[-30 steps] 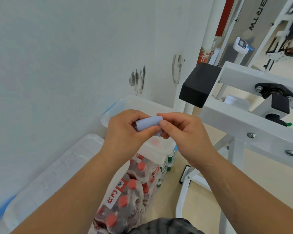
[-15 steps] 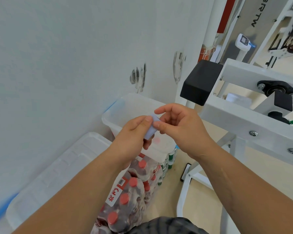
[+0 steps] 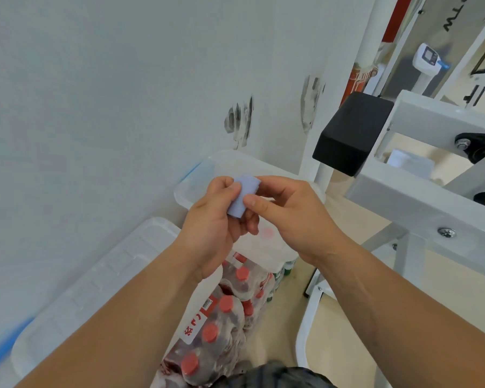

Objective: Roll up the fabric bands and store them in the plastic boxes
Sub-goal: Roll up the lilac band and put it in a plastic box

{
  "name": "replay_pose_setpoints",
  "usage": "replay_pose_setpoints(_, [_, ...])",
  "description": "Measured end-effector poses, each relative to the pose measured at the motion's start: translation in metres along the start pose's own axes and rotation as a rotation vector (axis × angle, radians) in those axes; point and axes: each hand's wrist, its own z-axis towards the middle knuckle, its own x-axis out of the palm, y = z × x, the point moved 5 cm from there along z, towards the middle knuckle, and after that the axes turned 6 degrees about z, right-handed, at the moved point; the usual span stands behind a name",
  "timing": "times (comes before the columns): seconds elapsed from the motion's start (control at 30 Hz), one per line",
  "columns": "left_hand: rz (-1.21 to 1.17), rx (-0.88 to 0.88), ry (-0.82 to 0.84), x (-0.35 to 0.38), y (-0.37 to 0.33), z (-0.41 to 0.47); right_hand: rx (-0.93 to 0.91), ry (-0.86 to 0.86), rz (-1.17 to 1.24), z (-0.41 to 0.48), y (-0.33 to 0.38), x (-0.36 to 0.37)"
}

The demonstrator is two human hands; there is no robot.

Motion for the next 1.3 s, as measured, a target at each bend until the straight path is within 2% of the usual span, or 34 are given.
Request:
replay_pose_setpoints(0.1, [0.228,-0.023,-0.039,-0.011,0.0,0.009,-0.013,-0.031,-0.01,0.012,-0.003,-0.002])
replay_pose_setpoints(0.2, [0.685,0.027,-0.177,-0.034,-0.005,0.017,0.014,-0.062,-0.121,0.034,-0.013,-0.009])
replay_pose_setpoints(0.33, [1.35,0.196,-0.357,-0.075,-0.011,0.023,0.093,0.075,-0.514,0.081,-0.045,-0.01])
replay_pose_setpoints(0.4, [1.503,0.13,-0.363,-0.09,-0.006,0.025,0.153,0.223,-0.717,0.103,-0.069,0.002])
replay_pose_setpoints(0.47, [1.562,0.044,-0.382,-0.101,-0.002,0.024,0.185,0.353,-0.931,0.12,-0.092,0.015])
replay_pose_setpoints(0.53, [1.575,-0.02,-0.388,-0.108,-0.001,0.022,0.211,0.402,-1.058,0.133,-0.111,0.024])
replay_pose_setpoints(0.63, [1.564,-0.076,-0.355,-0.115,0.001,0.022,0.255,0.444,-1.124,0.146,-0.135,0.036])
replay_pose_setpoints(0.73, [1.54,-0.061,-0.352,-0.119,0.003,0.021,0.266,0.451,-1.188,0.153,-0.154,0.048])
replay_pose_setpoints(0.9, [1.523,-0.019,-0.351,-0.121,0.005,0.023,0.313,0.423,-1.141,0.153,-0.176,0.054])
replay_pose_setpoints(1.13, [1.519,-0.011,-0.333,-0.12,0.005,0.027,0.334,0.48,-0.991,0.142,-0.188,0.056])
replay_pose_setpoints(1.3, [1.52,-0.006,-0.341,-0.121,0.004,0.024,0.327,0.328,-0.992,0.139,-0.193,0.064])
